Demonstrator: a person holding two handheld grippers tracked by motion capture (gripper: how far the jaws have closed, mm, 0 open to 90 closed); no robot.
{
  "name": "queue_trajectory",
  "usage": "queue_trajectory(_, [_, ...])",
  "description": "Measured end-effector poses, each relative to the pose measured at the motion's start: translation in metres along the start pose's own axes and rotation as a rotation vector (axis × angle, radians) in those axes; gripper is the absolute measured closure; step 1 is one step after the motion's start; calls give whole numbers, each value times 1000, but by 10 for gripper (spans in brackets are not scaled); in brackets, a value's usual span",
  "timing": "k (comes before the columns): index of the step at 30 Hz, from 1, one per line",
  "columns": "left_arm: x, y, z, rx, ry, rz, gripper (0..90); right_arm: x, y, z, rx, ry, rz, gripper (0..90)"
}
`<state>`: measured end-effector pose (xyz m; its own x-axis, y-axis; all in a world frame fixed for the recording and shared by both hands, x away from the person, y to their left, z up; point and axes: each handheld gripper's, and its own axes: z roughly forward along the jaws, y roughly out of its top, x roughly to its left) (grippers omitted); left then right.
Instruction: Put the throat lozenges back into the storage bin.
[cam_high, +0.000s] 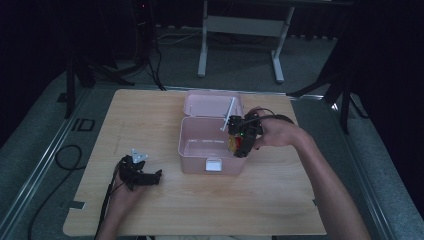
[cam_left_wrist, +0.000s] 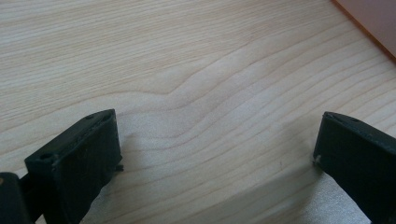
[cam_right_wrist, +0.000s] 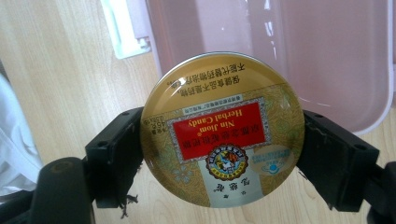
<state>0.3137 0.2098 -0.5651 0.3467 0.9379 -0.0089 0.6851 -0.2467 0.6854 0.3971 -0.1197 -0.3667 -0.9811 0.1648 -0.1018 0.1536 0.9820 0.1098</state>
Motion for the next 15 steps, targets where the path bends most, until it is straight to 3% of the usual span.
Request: queue_trajectory(15, [0, 0, 0, 0, 0, 0, 8, -6, 11, 10, 23, -3, 13, 199])
